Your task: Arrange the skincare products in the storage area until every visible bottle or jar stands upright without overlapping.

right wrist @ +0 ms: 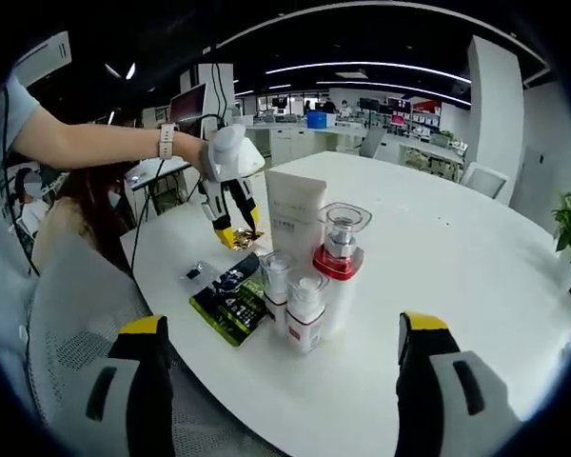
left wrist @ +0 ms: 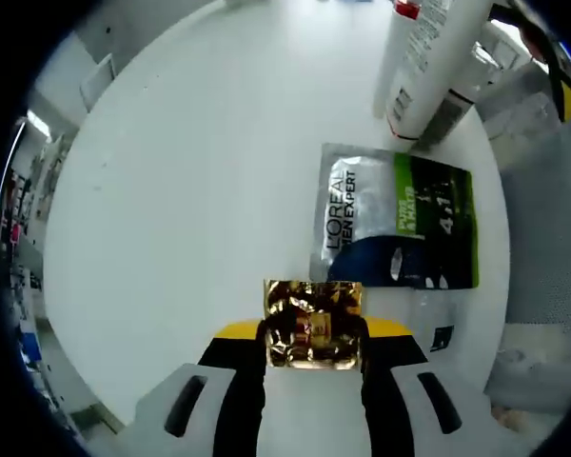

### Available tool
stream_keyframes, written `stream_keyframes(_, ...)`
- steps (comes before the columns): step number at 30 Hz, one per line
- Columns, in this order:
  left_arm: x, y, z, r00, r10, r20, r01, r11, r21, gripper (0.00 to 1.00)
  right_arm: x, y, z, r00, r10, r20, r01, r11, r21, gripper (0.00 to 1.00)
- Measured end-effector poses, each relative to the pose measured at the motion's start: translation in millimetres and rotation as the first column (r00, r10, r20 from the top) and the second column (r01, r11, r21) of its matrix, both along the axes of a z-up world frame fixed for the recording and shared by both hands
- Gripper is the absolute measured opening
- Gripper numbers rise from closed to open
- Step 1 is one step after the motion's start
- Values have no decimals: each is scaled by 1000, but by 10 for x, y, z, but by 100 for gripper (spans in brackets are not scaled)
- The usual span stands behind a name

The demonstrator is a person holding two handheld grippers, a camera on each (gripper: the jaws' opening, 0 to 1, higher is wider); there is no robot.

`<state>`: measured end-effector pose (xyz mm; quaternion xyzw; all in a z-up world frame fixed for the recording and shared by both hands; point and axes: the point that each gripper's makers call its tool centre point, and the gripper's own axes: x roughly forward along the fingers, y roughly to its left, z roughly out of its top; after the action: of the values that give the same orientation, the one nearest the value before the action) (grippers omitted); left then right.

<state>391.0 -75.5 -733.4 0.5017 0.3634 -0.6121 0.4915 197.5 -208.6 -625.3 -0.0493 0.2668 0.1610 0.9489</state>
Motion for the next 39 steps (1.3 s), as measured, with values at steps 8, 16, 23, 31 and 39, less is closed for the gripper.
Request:
stream_keyframes(8,-127,101,-41,1000,-8,-1,8,1000,13,35,-12,38,7,1000,11,4,-11,1000,-8,100)
stream_keyframes(16,-232,155,-132,1000,-20,-17,21,999,29,36,-35,42,12,1000,13,1,-13,1000,-20,100)
stream_keyframes(23,-264,162,-169,999,-33,-19,34,999,34,36,-51,39,9,1000,7,1,-7,1000,-12,100)
stream_keyframes(31,-291,138,-179,998,-49,-28,50,998,33,36,-71,23,-18,1000,1,-8,-1,1000,-15,100)
stream_keyframes(39,-306,137,-182,996,-84,-34,86,995,57,36,-83,23,-37,1000,1,-13,-1,1000,-16,100)
